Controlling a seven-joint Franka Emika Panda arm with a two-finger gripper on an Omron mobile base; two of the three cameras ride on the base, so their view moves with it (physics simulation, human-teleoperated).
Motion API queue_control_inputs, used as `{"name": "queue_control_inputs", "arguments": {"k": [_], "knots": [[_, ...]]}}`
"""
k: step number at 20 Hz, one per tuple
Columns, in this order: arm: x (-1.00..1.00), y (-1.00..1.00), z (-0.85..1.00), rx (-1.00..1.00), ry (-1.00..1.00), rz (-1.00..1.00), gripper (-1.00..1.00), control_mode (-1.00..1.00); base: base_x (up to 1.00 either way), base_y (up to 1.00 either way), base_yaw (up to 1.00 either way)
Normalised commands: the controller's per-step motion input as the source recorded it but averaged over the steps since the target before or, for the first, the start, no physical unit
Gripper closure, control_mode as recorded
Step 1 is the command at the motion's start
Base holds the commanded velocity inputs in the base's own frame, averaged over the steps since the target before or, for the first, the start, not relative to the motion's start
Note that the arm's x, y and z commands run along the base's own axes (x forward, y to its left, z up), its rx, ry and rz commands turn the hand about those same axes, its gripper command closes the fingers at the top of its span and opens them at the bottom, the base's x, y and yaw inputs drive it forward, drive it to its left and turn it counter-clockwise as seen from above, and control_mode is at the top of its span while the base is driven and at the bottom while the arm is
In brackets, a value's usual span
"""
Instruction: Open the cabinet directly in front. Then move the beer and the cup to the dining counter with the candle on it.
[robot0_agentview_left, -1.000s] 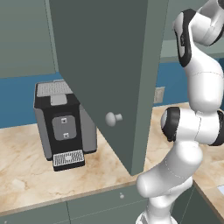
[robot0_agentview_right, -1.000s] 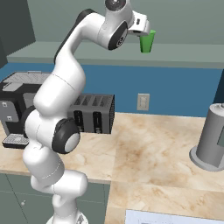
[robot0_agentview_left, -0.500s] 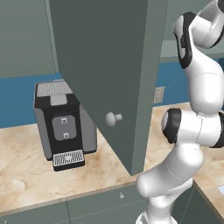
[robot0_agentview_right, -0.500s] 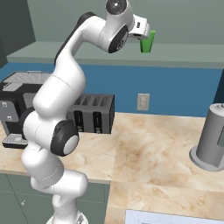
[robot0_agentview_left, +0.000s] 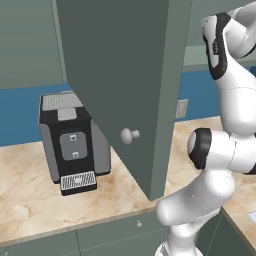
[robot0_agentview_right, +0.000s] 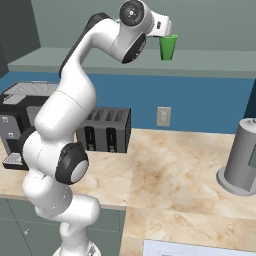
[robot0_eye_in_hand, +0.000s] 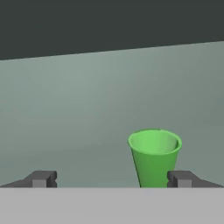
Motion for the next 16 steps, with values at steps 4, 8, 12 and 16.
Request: {"name": "queue_control_inputs", "arguments": {"k": [4, 8, 12, 16], "knots": [[0.0, 0.0, 0.0, 0.0, 0.0, 0.0, -1.0, -1.0, 0.0, 0.0, 0.0], [0.2, 0.0, 0.0, 0.0, 0.01, 0.0, -1.0, -1.0, 0.0, 0.0, 0.0], [0.37, 0.0, 0.0, 0.0, 0.02, 0.0, -1.0, -1.0, 0.0, 0.0, 0.0], [0.37, -0.01, 0.0, 0.0, 0.03, 0.0, -1.0, -1.0, 0.0, 0.0, 0.0]]}}
